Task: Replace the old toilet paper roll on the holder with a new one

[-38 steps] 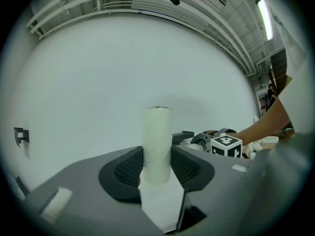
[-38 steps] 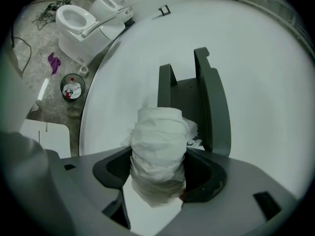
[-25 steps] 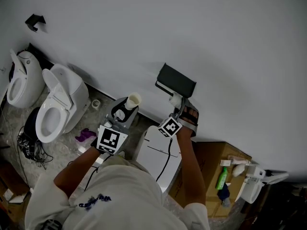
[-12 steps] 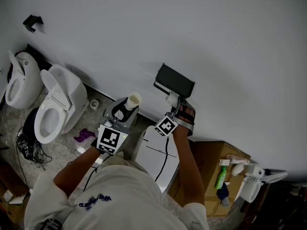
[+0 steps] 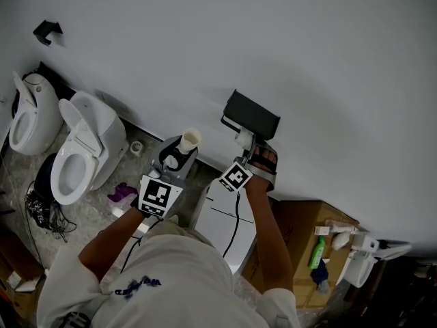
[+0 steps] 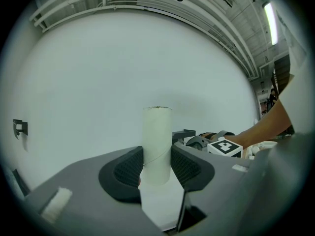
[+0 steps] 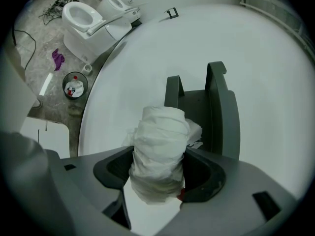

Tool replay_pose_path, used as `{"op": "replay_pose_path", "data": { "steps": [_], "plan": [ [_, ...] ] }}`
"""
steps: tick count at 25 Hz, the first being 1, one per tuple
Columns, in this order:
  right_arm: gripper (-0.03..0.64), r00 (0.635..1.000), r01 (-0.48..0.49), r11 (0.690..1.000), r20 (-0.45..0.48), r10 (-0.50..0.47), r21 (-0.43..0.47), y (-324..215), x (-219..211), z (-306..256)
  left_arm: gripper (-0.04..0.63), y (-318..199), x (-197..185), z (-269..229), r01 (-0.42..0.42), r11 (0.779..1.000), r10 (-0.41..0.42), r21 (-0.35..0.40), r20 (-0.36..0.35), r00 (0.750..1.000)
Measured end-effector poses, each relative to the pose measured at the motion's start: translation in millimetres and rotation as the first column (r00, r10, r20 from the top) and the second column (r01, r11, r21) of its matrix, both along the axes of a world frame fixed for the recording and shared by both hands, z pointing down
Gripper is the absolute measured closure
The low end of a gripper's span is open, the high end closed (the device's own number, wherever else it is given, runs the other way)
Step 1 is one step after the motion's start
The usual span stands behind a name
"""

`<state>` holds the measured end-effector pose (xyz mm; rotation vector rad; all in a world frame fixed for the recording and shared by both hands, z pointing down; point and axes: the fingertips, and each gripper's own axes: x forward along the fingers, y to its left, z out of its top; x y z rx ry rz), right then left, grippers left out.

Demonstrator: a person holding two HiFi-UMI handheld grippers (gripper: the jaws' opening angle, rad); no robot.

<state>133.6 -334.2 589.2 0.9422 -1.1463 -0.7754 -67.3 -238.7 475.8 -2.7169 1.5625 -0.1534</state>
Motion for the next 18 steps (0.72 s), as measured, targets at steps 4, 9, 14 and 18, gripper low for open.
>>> {"op": "replay_pose_path", "data": {
  "steps": [4,9,14,18],
  "plan": [
    [0.321,1.000,0.007,1.000,0.005,-0.007,0.004,-2,-5,-1,0.417,-2,1,0,-0.003,1.000,0.003,0.001,-0.002,1.000],
    [0.321,1.000,0.010,1.000,0.002,-0.010,0.005,-6,-7,-1,0.417,-4,6,1,-0.016,1.000,0.016,-0.002,-0.001,1.000],
    [0.321,0.997,0.021,1.000,0.074,-0.022,0.002,-7,-22,-5,0.417,-6,5,3,-0.014,1.000,0.014,-0.006,-0.001,1.000],
    [0.321,0.999,0.030,1.000,0.021,-0.030,0.004,-11,-25,-2,0.417,-7,4,3,-0.010,1.000,0.010,-0.008,-0.001,1.000]
  ]
}}
